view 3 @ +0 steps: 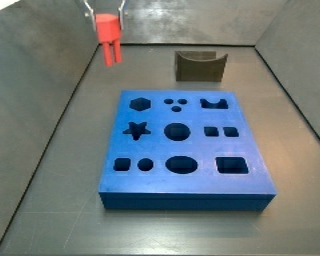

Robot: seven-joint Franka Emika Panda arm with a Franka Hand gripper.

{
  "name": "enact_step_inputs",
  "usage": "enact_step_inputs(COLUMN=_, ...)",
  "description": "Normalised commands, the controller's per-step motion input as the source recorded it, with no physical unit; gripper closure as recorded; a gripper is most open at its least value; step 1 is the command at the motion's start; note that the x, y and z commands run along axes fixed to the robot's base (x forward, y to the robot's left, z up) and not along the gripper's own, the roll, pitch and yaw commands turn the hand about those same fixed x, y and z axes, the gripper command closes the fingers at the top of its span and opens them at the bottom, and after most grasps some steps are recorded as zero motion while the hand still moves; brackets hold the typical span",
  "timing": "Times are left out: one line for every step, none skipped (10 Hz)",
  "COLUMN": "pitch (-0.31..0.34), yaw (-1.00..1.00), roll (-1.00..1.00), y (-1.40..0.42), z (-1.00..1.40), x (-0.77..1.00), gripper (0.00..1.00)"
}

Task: Pick up the 3 prong object. Move to above the board. Insert the 3 prong object.
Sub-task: Move to above the board.

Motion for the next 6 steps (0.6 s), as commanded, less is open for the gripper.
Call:
enact_step_inputs(pitch=0.016, yaw=-0.01, roll=-0.17, y=-0.08, z=1.0, x=-0.04, gripper=1.0)
enact_step_inputs(pitch=0.024, yaw=-0.01, roll=-0.16, y=-0.07, z=1.0, x=-0.04, gripper=1.0)
enact_step_inputs(pitch=0.03, yaw=-0.02, roll=-0.15, y=-0.07, z=1.0, x=-0.04, gripper=1.0)
enact_step_inputs(pitch=0.038, yaw=-0.02, roll=-0.14, y=-0.06, z=1.0, x=-0.03, gripper=1.0)
enact_step_inputs(pitch=0.041, yaw=-0.02, roll=-0.14, y=-0.06, z=1.0, x=-0.03, gripper=1.0)
enact_step_inputs(pitch=0.037, yaw=-0.02, roll=-0.14, y=-0.06, z=1.0, x=-0.03, gripper=1.0)
